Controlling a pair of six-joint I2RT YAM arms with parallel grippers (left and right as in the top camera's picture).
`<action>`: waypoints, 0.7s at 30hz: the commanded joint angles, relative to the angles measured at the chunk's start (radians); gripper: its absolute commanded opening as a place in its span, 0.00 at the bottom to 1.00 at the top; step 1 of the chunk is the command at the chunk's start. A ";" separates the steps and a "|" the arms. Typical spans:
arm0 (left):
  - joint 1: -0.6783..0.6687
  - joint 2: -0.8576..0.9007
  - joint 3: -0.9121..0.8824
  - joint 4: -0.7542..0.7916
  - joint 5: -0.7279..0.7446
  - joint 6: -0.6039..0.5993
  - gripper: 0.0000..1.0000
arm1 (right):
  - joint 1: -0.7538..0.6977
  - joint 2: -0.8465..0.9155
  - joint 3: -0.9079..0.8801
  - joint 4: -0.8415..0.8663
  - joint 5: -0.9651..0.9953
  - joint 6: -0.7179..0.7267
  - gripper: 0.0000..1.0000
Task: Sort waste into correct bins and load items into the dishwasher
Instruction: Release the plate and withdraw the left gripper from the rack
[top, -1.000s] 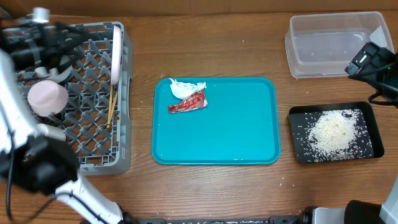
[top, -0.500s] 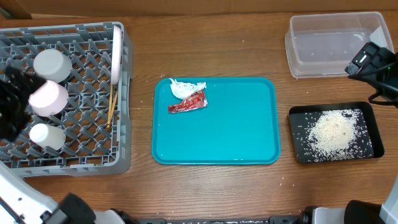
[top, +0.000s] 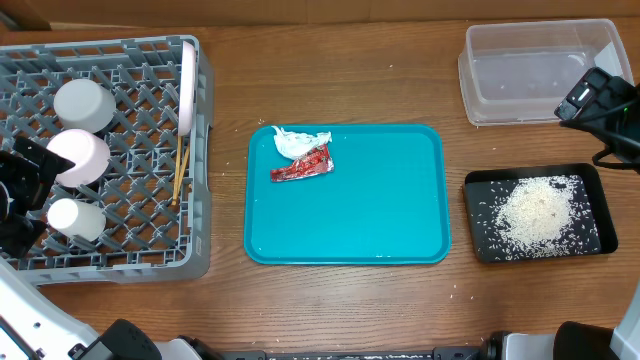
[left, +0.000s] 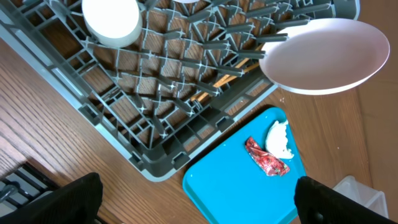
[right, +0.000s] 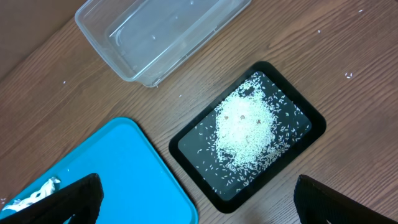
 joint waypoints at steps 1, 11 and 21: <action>0.001 -0.007 0.000 0.001 -0.020 -0.018 1.00 | -0.005 -0.001 0.016 0.005 0.010 -0.002 1.00; 0.001 -0.007 0.000 0.001 -0.020 -0.018 1.00 | 0.000 0.003 0.005 0.122 -0.442 0.049 1.00; 0.001 -0.007 0.000 0.001 -0.020 -0.018 1.00 | 0.401 0.027 -0.526 0.595 -0.630 0.129 1.00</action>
